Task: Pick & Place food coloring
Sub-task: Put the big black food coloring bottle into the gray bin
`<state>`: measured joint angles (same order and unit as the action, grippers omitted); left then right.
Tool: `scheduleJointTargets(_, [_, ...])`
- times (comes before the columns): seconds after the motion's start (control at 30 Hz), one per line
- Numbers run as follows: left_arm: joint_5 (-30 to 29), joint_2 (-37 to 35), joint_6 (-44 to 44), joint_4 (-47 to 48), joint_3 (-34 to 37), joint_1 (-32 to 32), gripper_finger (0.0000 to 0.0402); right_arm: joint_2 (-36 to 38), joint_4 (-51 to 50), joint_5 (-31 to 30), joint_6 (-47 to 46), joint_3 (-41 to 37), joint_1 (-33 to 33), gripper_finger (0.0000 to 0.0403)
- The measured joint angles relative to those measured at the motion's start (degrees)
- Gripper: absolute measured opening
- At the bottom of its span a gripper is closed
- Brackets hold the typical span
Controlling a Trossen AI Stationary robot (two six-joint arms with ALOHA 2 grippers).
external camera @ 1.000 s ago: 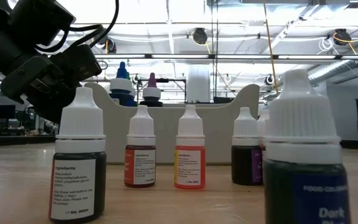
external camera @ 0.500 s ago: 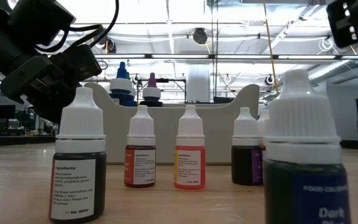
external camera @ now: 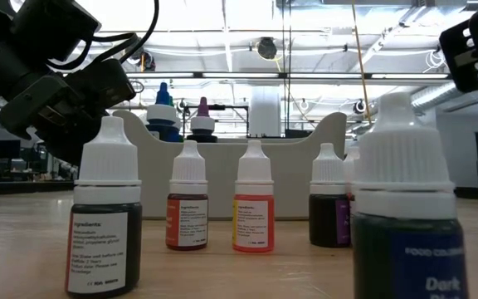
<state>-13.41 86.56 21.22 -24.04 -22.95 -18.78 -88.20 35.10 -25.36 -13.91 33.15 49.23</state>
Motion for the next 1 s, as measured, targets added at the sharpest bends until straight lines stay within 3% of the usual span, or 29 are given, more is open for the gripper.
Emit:
scheduleJointTargets(0.53, [-0.09,0.00,-0.57,-0.02,0.01,0.00,0.0006,0.00,-1.88,-0.17,-2.14,0.00,-0.39,0.0258])
scheduleJointTargets(1.0, [-0.11,0.00,-0.51,-0.02,-0.01,0.01,0.0006,-0.01,-3.57,-0.07,-6.01,0.00,-0.39,0.0173])
